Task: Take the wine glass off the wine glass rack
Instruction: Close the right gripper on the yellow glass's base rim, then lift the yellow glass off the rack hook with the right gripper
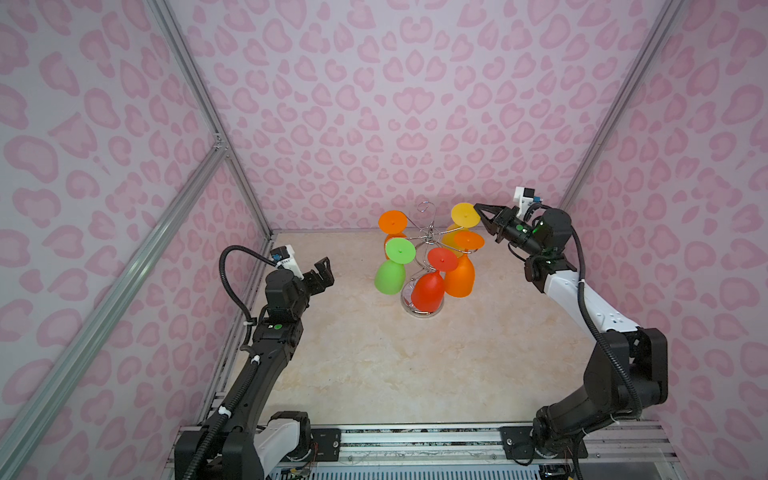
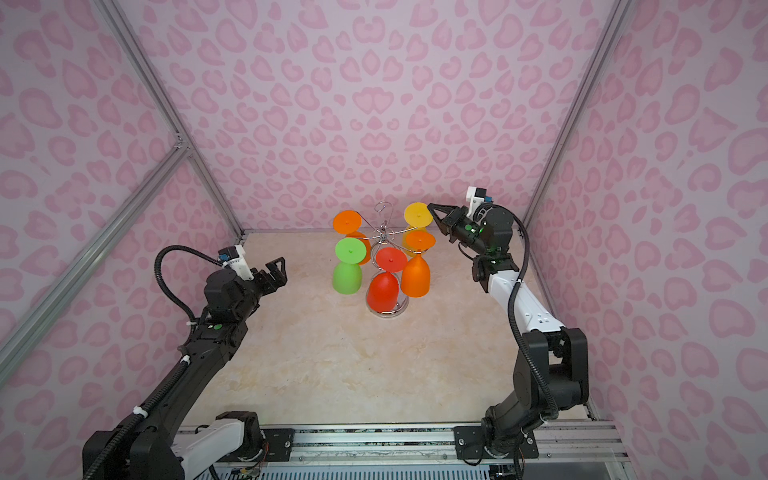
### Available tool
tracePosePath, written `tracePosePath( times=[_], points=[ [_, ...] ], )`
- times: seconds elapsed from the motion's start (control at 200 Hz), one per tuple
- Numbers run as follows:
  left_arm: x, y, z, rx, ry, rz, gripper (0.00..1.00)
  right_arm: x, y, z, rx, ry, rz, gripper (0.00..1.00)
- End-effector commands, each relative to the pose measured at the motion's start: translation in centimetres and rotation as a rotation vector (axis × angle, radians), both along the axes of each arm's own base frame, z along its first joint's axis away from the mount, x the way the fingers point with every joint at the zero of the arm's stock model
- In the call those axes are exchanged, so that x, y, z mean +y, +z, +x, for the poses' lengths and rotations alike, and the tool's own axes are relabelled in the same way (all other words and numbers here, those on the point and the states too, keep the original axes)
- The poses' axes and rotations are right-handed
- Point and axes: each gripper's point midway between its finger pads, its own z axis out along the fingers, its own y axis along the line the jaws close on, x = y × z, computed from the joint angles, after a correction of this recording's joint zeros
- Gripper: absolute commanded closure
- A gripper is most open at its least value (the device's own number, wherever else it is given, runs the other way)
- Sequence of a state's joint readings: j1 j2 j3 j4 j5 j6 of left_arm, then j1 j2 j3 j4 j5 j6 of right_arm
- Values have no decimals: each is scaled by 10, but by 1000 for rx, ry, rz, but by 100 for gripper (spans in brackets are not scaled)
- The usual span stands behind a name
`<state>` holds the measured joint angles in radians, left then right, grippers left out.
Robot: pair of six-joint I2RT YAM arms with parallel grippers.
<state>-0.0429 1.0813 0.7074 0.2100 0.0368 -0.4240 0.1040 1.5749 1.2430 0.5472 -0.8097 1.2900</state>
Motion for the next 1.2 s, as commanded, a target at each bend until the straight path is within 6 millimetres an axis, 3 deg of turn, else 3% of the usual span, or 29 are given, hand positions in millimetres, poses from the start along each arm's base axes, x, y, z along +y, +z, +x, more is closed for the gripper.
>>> tracePosePath(
  times=[0.0, 0.295, 0.575, 0.95, 1.195],
  points=[
    [1, 6, 2, -11, 2, 8, 3, 10, 8, -3, -28, 28, -8, 100],
    [0, 10, 3, -20, 0, 6, 3, 36, 12, 14, -29, 65, 11, 100],
    [-5, 14, 5, -31, -25, -28, 3, 29, 18, 43, -51, 5, 28, 100],
    [-10, 23, -1, -54, -56, -26, 3, -37, 19, 65, -78, -196, 85, 100],
    [-15, 36, -8, -91, -86, -28, 3, -87, 37, 44, -130, -297, 119, 100]
  ],
)
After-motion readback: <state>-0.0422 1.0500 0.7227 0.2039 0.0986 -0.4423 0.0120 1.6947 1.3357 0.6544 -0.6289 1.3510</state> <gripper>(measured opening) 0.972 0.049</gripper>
